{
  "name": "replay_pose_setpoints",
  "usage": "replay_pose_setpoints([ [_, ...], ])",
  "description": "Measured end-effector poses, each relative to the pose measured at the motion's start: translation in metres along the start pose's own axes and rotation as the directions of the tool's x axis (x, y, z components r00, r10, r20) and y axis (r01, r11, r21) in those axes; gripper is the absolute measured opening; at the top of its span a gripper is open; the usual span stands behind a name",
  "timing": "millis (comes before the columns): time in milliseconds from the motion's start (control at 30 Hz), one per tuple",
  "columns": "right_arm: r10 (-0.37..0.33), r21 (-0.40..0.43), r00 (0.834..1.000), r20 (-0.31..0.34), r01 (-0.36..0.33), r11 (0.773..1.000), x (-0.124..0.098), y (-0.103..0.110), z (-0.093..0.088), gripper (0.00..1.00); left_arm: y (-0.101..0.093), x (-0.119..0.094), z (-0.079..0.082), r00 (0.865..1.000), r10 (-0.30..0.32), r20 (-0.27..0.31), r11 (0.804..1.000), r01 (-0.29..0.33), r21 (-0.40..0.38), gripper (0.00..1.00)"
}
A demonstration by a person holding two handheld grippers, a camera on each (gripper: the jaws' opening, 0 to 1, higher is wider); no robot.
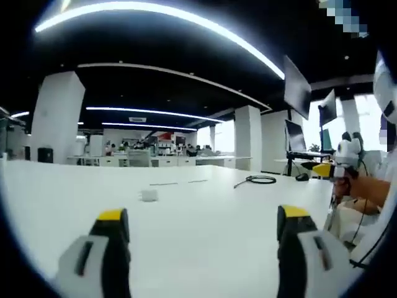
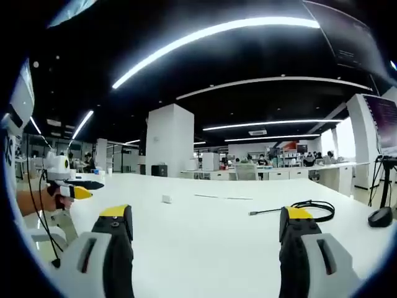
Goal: Plug the desk Type‑C cable into the charger adapter.
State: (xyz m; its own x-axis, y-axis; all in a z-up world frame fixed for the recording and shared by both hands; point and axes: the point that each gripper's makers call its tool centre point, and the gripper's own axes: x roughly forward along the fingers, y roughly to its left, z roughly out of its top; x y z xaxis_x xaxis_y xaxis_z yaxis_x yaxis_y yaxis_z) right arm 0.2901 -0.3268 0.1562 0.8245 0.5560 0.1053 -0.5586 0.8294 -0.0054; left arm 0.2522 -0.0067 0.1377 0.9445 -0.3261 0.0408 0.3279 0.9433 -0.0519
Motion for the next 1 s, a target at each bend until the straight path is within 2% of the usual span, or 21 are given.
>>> replay_pose_setpoints([
  [333, -0.002, 0.009, 1.0, 0.008, 0.002, 1.0, -0.0015, -0.0024, 0.001, 1.0, -0.0011, 0.0005, -0.0036, 1.0, -0.004, -0.016, 1.0, 0.004, 0.001, 1.0],
  [867, 0.007, 0.011, 1.0, 0.017, -0.007, 1.0, 0.0003, -0.0002, 0.0009, 1.0, -0.0023, 0.0003, -0.0018, 1.0, -0.005, -0.019, 1.0, 0.005, 0.019, 1.0],
  [1000, 0.004, 0.008, 1.0, 0.021, -0.004, 1.0, 0.0001, -0.0001, 0.0012, 1.0, -0.0043, -0.0001, 0.0008, 1.0, -0.012, -0.007, 1.0, 0.012, 0.002, 1.0],
])
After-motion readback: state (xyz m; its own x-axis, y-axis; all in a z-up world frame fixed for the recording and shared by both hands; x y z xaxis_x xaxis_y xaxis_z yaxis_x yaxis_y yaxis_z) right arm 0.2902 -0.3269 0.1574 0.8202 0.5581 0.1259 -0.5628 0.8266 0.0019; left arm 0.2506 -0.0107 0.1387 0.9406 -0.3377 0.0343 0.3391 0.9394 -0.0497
